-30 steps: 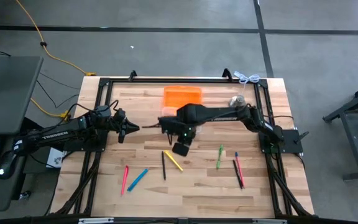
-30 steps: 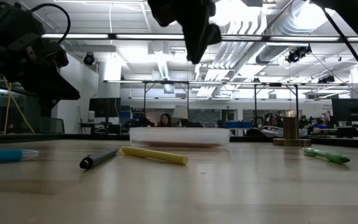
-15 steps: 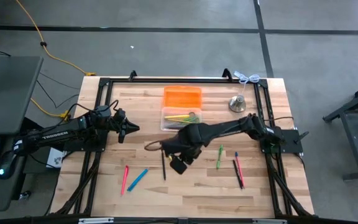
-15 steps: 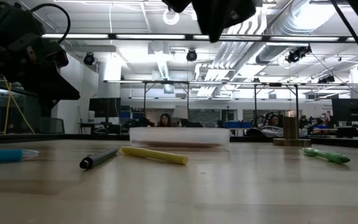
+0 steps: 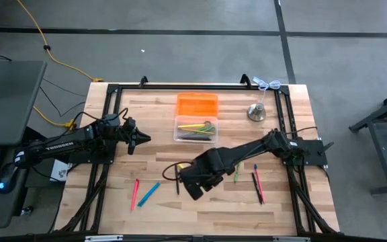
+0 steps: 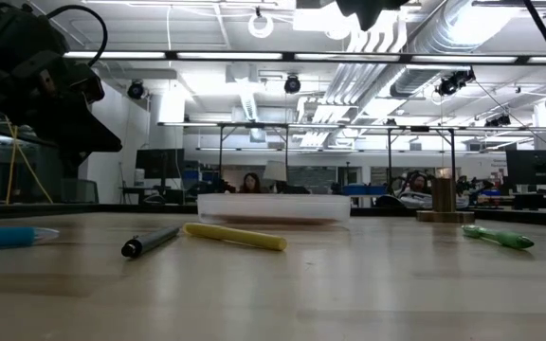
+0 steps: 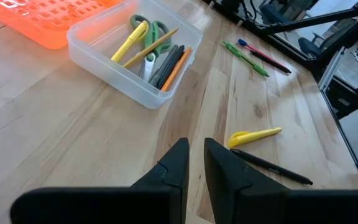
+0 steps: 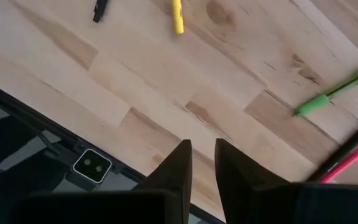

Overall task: Pick & place school supplies into a supply box
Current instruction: Put the right black pen into the orange supply box

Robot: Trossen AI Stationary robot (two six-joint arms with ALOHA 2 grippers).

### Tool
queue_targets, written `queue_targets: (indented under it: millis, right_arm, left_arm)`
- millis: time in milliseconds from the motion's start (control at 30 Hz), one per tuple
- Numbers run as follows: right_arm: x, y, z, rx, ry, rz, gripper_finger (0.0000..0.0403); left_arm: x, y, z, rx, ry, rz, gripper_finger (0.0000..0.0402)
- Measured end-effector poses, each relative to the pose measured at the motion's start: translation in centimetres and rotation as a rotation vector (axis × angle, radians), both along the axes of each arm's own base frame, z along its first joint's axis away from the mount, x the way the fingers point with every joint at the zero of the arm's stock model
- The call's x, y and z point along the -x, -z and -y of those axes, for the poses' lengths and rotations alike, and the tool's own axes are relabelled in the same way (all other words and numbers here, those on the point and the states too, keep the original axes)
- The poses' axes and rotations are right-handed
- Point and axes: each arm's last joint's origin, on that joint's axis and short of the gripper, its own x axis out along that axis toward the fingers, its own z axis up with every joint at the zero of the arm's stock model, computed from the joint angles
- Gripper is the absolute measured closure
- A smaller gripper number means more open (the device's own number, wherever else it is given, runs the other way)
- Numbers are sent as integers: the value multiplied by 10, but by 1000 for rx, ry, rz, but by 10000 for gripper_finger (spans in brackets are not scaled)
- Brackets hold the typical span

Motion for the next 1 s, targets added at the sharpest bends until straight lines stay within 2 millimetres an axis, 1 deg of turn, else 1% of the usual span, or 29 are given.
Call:
queue_targets:
  millis: [167, 333, 500, 600, 667, 733, 867, 1000]
  right_arm:
    - [1, 0, -3, 20, -1, 6, 352]
    - [0, 0, 1, 30, -17, 13, 350]
    - [1, -4, 7, 45, -39, 32, 350]
    - [9, -9, 14, 61, -37, 25, 351]
    - [19, -10, 19, 66, -29, 0, 351]
    - [32, -9, 24, 75, -3, -40, 351]
    - [67, -11, 33, 78, 73, -102, 350]
    - [102, -15, 38, 85, 133, -114, 352]
  left_arm:
    - [0, 0, 0, 1, 0, -1, 323]
    - [0, 0, 0, 1, 2, 0, 323]
    - [0, 0, 0, 3, 6, 1, 323]
    - [0, 0, 0, 3, 6, 1, 323]
    - [0, 0, 0, 3, 6, 1, 323]
    - [0, 0, 0, 3, 6, 1, 323]
    - [0, 0, 0, 3, 7, 1, 323]
    - [0, 0, 0, 3, 7, 1, 323]
